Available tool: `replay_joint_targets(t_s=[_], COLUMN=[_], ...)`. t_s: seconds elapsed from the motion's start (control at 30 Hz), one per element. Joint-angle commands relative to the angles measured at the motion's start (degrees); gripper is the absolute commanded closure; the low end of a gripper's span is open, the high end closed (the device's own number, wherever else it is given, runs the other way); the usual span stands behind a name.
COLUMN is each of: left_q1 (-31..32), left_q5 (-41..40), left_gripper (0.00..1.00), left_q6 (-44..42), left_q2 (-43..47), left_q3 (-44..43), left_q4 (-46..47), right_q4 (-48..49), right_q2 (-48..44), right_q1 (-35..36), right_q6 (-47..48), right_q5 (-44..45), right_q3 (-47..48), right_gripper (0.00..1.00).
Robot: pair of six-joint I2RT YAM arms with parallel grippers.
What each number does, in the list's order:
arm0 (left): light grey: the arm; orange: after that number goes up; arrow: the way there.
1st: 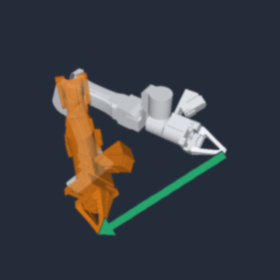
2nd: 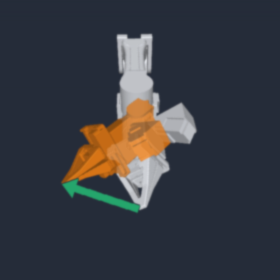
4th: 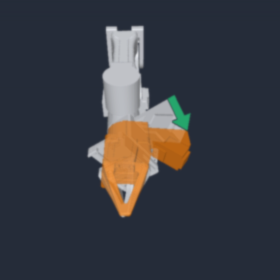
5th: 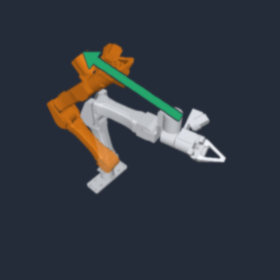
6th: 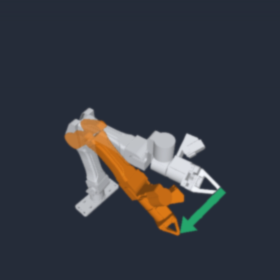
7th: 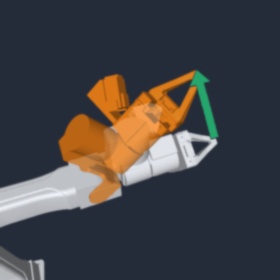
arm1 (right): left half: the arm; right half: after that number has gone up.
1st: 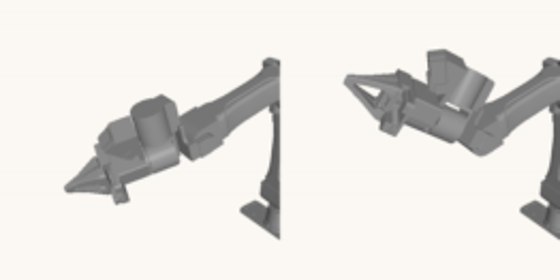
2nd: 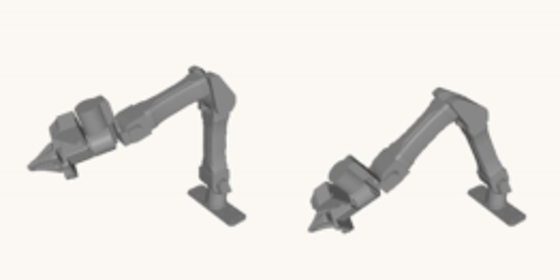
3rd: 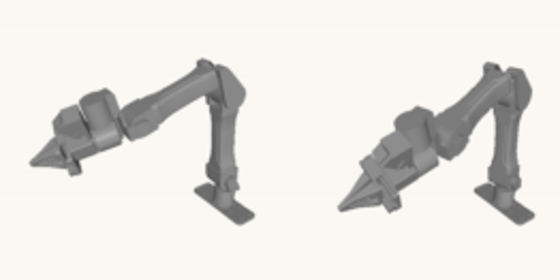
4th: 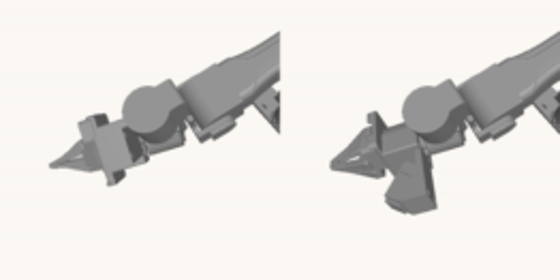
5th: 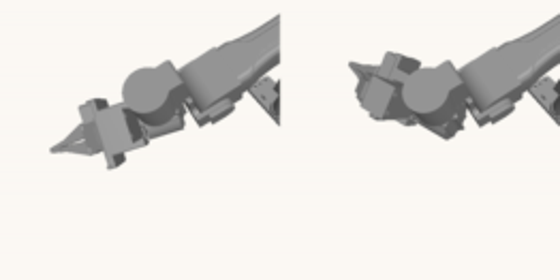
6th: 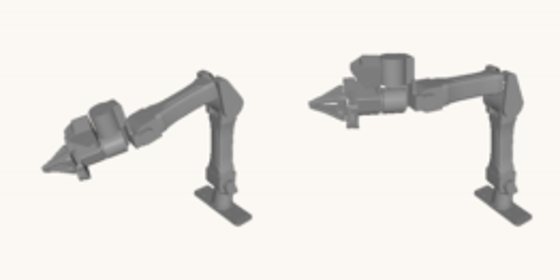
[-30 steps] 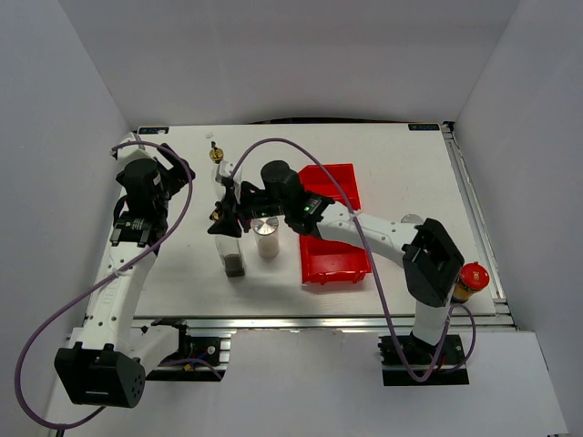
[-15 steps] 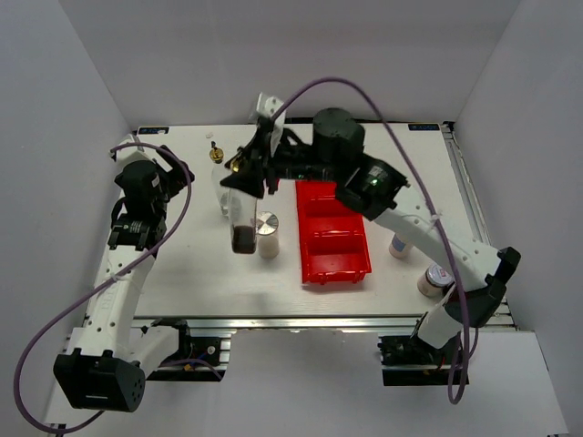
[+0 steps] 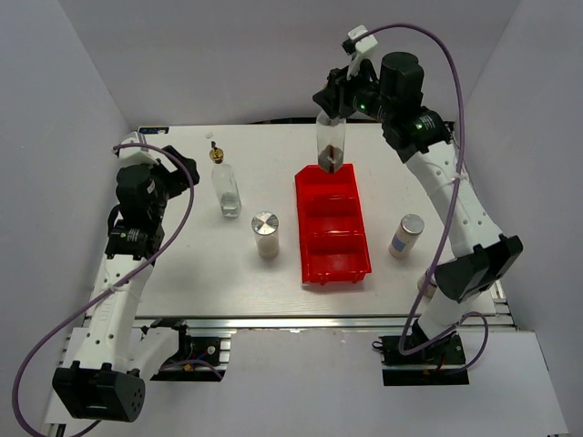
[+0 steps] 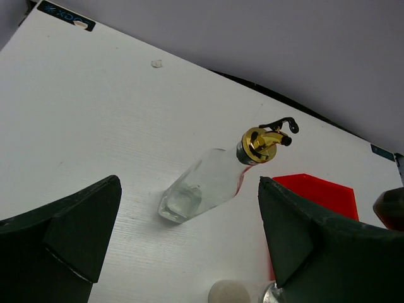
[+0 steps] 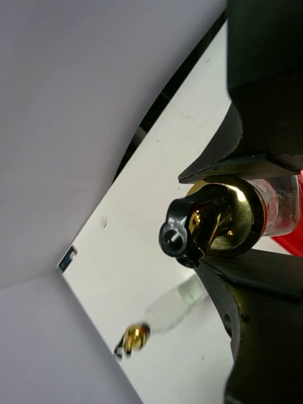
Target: Organize the condiment bottles
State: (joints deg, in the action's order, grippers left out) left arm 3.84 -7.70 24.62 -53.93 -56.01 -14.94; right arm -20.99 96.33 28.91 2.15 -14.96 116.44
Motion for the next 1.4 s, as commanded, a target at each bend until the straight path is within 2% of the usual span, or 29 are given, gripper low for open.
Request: replay_joint_targets(t_s=[0.0, 0.13, 0.27, 0.47, 0.7, 0.87, 1.03, 1.27, 1.37], left_q1=[-0.1, -0.1, -0.1, -0.1, 0.0, -0.1, 0.1, 0.4, 0.9], left_q5=[4.5, 4.5, 5.4, 3.4, 3.9, 3.4, 2.5, 2.3, 2.7], left_gripper=[0.02, 0.02, 0.02, 0.02, 0.02, 0.02, 0.02, 0.02, 0.02], left_q6=[-1.6, -1.2, -0.5, 0.3, 1.2, 2.0, 2.1, -0.4, -1.7], left_q2=[0.8, 0.0, -1.0, -2.3, -2.8, -3.1, -4.2, -7.3, -7.0], left_q3=[0.9, 0.9, 1.2, 1.1, 1.3, 1.5, 1.3, -1.0, -0.2], left_q4=[2.8, 2.9, 3.4, 2.6, 3.4, 4.5, 4.7, 2.5, 3.5], right_q4=[5.2, 6.6, 12.2, 19.9, 20.4, 24.3, 26.4, 31.0, 30.8], right_q2=[1.0, 3.6, 3.9, 2.7, 3.2, 2.1, 1.7, 1.2, 1.4], right_q1=[-3.2, -4.6, -4.6, -4.6, -4.5, -3.5, -2.4, -1.5, -1.0], right_q6=[0.0, 0.0, -0.7, -3.5, -6.9, -8.1, -10.1, -12.3, -12.6], right_q5=[-0.8, 1.8, 11.6, 18.8, 27.0, 34.2, 39.5, 41.6, 41.2], right_q3=[1.2, -1.0, -6.7, -14.8, -17.4, -20.9, -25.0, -30.2, -30.7], right_gripper=[1.00, 1.00, 1.00, 1.00, 1.00, 1.00, 1.00, 1.00, 0.66])
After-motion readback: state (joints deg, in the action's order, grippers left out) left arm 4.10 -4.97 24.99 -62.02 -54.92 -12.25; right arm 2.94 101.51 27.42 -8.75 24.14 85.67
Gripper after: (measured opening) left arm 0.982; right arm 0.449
